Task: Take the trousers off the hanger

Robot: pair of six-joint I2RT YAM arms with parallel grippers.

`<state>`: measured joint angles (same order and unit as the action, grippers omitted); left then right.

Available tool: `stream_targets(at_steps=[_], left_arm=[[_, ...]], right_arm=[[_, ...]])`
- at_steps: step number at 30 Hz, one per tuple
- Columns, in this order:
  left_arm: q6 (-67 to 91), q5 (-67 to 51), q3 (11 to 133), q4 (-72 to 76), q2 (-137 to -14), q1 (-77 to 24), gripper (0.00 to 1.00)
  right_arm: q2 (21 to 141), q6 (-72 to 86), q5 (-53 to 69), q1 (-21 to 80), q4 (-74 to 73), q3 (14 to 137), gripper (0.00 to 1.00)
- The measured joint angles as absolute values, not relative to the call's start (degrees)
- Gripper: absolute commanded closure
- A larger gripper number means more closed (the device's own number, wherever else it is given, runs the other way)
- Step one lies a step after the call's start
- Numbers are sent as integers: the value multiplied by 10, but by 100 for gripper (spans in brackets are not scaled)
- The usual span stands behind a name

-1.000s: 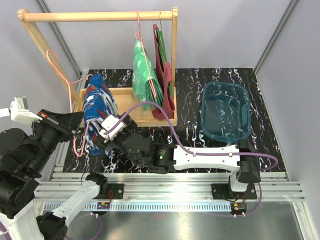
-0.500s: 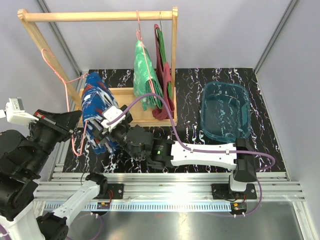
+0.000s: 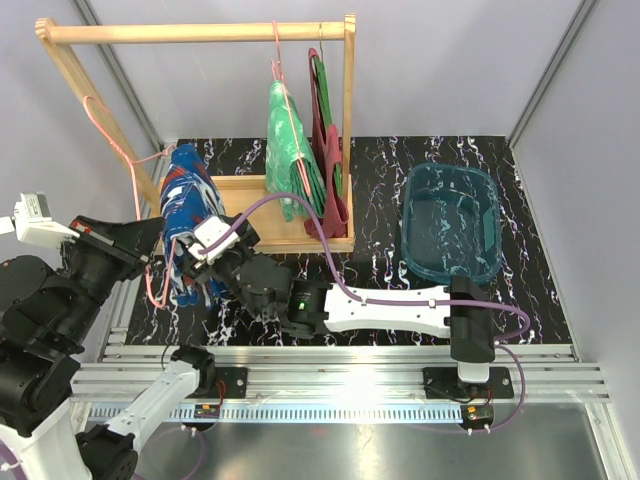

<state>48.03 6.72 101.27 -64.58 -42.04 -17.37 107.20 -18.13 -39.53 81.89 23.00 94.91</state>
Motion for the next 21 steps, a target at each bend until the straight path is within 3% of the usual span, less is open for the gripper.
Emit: stream_targets(at_steps=[21], left_arm=[[481,72,1010,-642,-431,-172,100]], right_arm=[[1032,-173,-378,814,232,876,13]])
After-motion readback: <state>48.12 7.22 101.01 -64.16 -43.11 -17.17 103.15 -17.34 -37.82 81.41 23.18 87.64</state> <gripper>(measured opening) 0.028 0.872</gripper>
